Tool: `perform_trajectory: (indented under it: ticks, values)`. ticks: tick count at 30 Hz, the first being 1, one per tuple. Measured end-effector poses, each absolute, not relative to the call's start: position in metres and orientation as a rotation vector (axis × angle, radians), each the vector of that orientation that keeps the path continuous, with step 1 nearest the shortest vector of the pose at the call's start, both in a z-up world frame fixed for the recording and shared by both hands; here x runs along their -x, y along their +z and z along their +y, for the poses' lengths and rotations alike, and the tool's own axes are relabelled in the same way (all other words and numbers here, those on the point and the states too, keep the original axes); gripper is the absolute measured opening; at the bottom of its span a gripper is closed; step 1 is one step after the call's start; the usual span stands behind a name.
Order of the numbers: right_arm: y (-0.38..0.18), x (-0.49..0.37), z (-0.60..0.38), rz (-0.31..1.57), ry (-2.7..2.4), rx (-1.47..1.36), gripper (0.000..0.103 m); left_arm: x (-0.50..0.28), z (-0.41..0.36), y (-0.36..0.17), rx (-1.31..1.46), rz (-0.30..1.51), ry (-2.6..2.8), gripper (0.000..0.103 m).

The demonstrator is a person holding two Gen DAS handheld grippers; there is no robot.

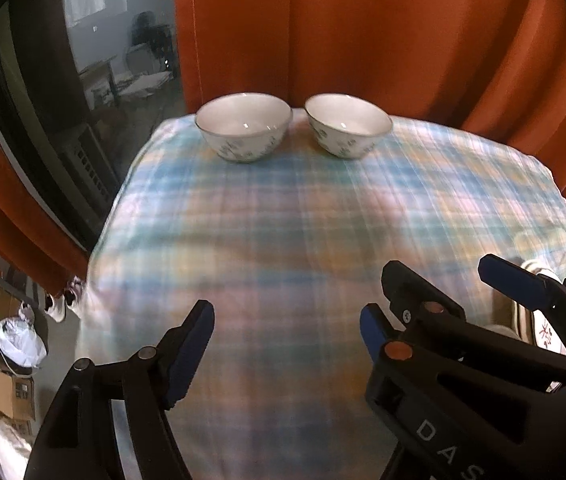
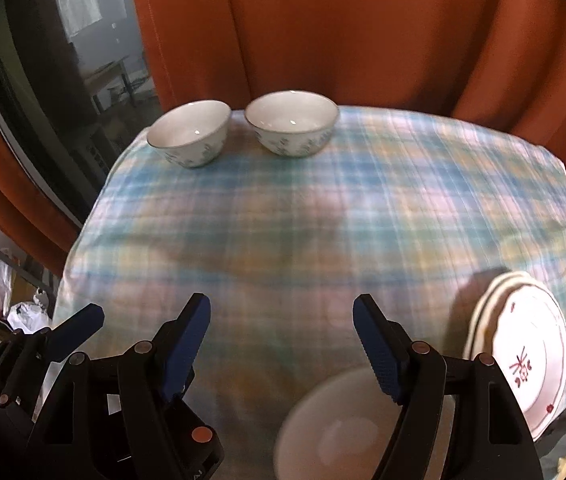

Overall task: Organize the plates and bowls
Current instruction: 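Move both grippers to one of the two remaining bowls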

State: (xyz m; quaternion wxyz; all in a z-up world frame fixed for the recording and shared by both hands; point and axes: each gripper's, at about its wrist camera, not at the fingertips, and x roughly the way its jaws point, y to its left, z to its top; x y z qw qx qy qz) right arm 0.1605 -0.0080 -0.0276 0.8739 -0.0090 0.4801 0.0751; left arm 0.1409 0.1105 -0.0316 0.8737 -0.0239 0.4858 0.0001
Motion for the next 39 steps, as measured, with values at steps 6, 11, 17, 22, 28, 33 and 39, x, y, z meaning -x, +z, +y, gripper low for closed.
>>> perform_trajectory:
  ticks: [6, 11, 17, 22, 28, 33, 39]
  values:
    - [-0.021, -0.183, 0.025, 0.983, 0.154, 0.024, 0.077, -0.162, 0.135, -0.025, 0.053, 0.994, -0.039, 0.085]
    - [-0.016, -0.209, 0.039, 0.98, 0.131, 0.02, 0.078, -0.19, 0.146, -0.02, 0.053, 0.988, -0.05, 0.088]
    - [-0.009, -0.241, 0.048, 0.966, 0.143, 0.001, 0.081, -0.219, 0.154, -0.013, 0.044, 0.953, -0.028, 0.089]
    - [-0.007, -0.276, 0.059, 0.941, 0.191, -0.001, 0.081, -0.253, 0.164, -0.009, 0.039, 0.926, 0.023, 0.089]
    - [-0.011, -0.321, 0.073, 0.916, 0.216, -0.017, 0.076, -0.291, 0.174, -0.015, 0.021, 0.924, 0.112, 0.083]
    - [-0.019, -0.352, 0.084, 0.907, 0.227, -0.016, 0.067, -0.319, 0.183, -0.025, 0.053, 0.937, 0.14, 0.08]
    - [-0.035, -0.389, 0.092, 0.928, 0.222, -0.027, 0.053, -0.346, 0.191, -0.042, 0.059, 0.935, 0.172, 0.068]
